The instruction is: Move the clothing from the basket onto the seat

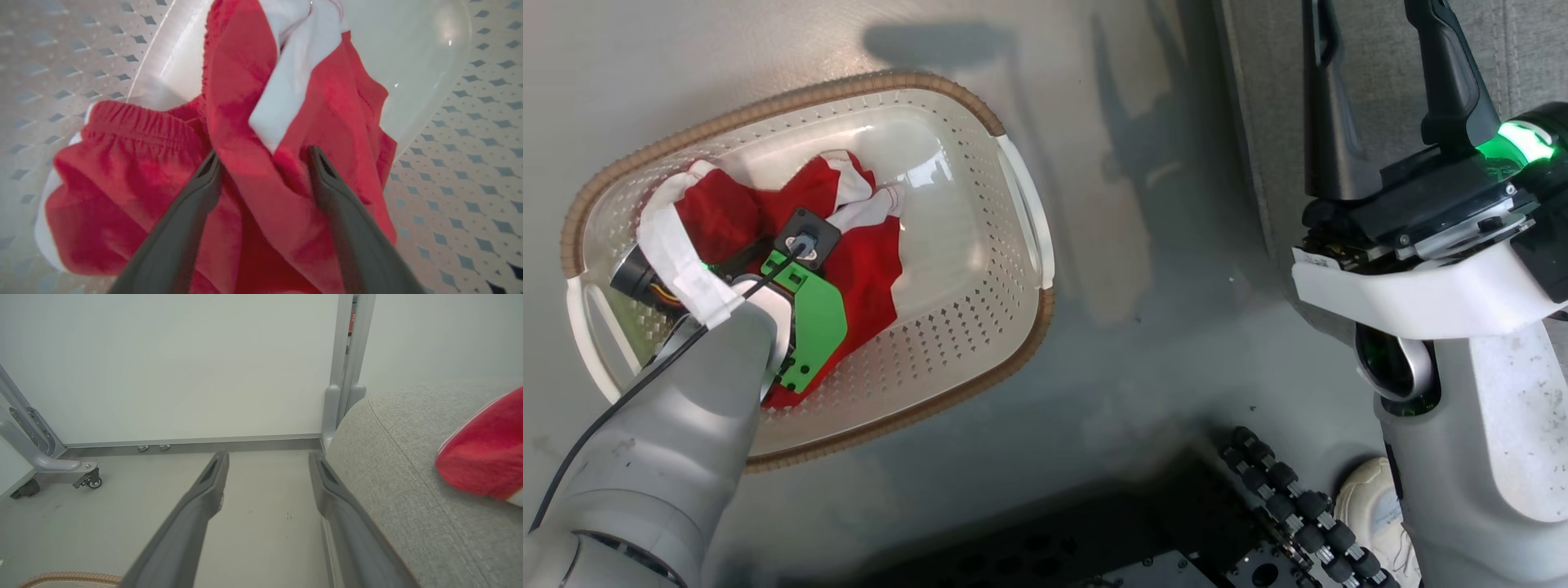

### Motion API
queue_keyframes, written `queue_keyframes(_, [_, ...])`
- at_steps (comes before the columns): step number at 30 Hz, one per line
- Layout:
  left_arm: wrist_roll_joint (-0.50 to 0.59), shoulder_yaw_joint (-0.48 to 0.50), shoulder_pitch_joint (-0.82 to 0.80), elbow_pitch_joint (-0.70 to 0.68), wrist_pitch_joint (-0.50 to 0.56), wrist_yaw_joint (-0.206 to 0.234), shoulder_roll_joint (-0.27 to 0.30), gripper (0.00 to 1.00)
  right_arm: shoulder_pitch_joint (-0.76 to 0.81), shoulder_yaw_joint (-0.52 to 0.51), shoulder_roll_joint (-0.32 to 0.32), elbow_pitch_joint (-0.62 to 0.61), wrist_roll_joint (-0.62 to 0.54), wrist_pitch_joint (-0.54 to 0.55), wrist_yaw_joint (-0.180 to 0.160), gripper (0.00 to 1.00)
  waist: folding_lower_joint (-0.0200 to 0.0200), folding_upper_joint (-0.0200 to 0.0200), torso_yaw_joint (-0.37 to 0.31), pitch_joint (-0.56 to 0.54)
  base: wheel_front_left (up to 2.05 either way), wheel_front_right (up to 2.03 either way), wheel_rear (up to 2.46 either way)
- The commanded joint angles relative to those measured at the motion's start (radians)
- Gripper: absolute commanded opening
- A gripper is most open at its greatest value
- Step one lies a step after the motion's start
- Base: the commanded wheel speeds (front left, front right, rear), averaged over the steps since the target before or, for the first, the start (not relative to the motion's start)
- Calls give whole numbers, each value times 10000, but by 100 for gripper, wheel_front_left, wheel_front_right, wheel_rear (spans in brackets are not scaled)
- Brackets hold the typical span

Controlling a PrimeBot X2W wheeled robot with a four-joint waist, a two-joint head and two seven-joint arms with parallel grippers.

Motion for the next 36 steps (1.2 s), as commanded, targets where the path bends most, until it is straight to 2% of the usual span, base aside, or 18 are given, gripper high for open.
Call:
queue_keyframes(1, [-34, -32, -232, 20, 124, 54, -8, 100, -1, -28, -18, -69, -19, -31, -11, 100, -1, 89, 7, 143, 0, 0, 0])
queue_keyframes(11, [-55, -236, -347, 32, 573, 234, -375, 100, 179, -133, -17, -203, -39, -31, -11, 100, -1, 89, -15, 449, 0, 0, 0])
queue_keyframes(12, [-30, -271, -349, 32, 622, 291, -401, 43, 186, -140, -17, -211, -45, -31, -11, 100, -1, 89, -13, 458, 0, 0, 0])
queue_keyframes(13, [19, -333, -344, 32, 663, 343, -442, 12, 193, -152, -17, -220, -50, -31, -11, 100, -1, 89, -8, 464, 0, 0, 0])
queue_keyframes(14, [16, -360, -334, 31, 686, 368, -479, 0, 209, -162, -17, -224, -58, -31, -11, 100, -1, 89, -2, 463, 0, 0, 0])
queue_keyframes(18, [-11, -429, -285, 35, 580, 454, -609, 0, 265, -207, -17, -163, -89, -31, -11, 100, -1, 89, 70, 377, 0, 0, 0])
queue_keyframes(24, [-171, -440, -175, 33, 104, 326, -776, 0, 303, -184, -18, -7, -35, -31, -11, 100, -1, 89, 157, -93, 0, 0, 0])
queue_keyframes(36, [-585, -467, 311, -3, -1355, -153, -1074, 0, 683, -304, -20, 584, -100, -31, -11, 100, -1, 89, 626, -1955, 0, 0, 0])
